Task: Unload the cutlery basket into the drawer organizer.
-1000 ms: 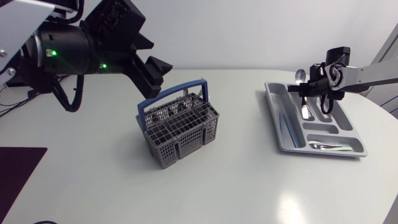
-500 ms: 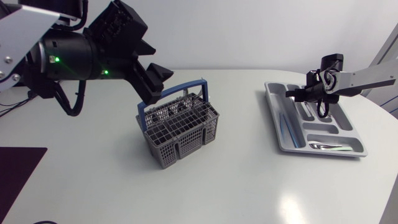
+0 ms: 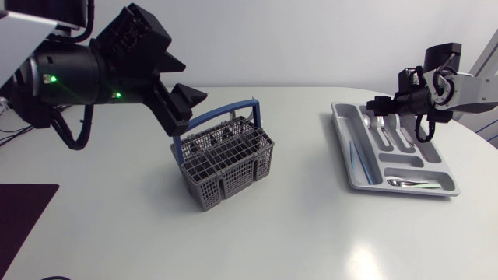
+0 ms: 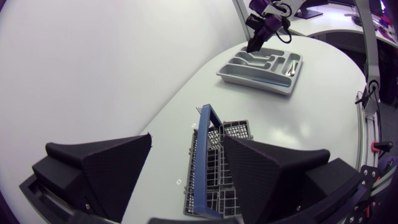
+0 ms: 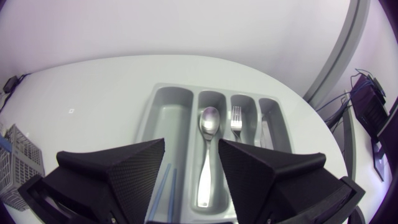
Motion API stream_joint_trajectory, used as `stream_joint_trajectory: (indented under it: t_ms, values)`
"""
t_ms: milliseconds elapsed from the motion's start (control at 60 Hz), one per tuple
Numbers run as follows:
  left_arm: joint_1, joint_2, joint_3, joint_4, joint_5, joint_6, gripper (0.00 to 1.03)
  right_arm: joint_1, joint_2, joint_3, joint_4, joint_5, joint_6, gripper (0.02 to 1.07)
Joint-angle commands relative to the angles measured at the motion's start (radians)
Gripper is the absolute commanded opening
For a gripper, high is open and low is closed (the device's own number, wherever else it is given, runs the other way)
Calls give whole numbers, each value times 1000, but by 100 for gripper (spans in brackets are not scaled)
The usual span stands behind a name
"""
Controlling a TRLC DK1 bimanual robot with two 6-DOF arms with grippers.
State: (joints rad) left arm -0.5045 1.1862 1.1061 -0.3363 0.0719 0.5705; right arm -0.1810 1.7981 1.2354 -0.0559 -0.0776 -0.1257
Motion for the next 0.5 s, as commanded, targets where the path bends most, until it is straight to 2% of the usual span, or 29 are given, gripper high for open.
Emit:
stream_joint_trajectory:
  t_ms: [0, 233, 283, 350, 483]
  values:
    - [24, -40, -46, -10, 19, 25, 94, 41, -82, -77, -5, -17, -22, 68]
    - [81, -115, -180, -6, 52, 55, 94, 218, -255, -157, -104, -27, -18, 68]
    - [101, -122, -212, 3, 57, 69, 94, 261, -270, -157, -128, -36, -6, 68]
    - [136, -129, -256, 13, 106, 72, 94, 327, -287, -157, -148, -62, 5, 68]
    - [153, -152, -336, 54, 123, 85, 94, 479, -287, -166, -150, -76, 20, 68]
